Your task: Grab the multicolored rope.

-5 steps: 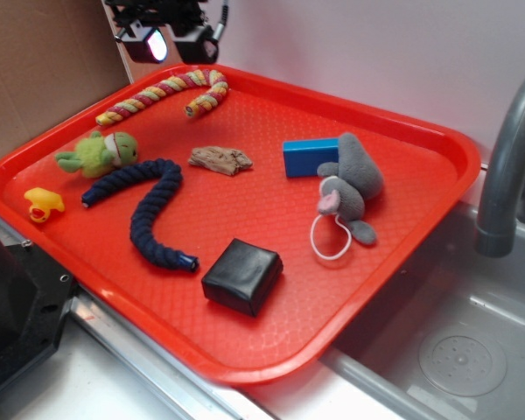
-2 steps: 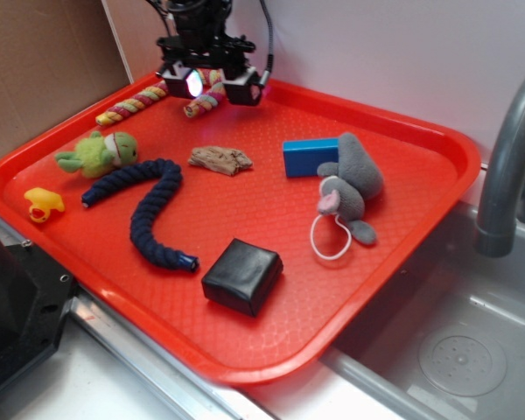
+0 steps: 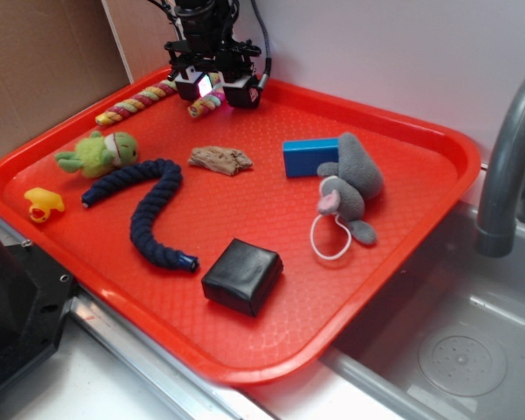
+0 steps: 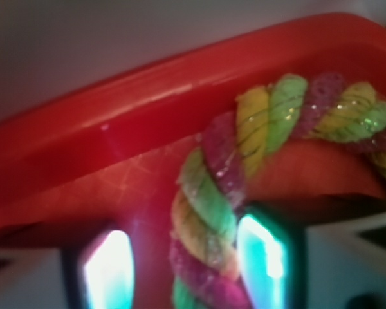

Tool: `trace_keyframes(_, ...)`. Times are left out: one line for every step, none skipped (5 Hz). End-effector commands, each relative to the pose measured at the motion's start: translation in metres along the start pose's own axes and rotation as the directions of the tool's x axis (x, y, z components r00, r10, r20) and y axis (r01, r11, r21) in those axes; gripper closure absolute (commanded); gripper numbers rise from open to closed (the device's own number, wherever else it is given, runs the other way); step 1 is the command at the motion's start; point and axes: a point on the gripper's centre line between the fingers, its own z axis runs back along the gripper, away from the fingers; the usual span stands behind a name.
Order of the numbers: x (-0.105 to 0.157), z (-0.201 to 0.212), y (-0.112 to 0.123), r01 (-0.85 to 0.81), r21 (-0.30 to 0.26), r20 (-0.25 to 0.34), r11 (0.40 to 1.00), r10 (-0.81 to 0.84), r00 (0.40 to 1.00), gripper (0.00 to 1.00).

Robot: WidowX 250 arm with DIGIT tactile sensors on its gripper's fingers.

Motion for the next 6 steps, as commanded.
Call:
trace_keyframes(-0.011,0.039,0.003,-0.017,0.003,0.137,1.0,0.017,0.99,1.0)
trace_keyframes(-0.035,0.081,-0.005,-0.024,0.006,0.144,1.0,0.023,0.989,1.0)
trace_keyframes(-0.059,0.129,-0.008,-0.099,0.038,0.134,0.994,0.093,0.987,1.0)
trace_keyframes(-0.064,0.162,-0.022,-0.207,0.096,0.196,0.974,0.186,0.963,1.0)
trace_keyframes(-0.065,0.188,-0.028,-0.2,0.038,0.201,0.979,0.189,0.961,1.0)
trace_keyframes(-0.069,0.205,-0.018,-0.148,-0.001,0.164,0.989,0.146,0.975,1.0)
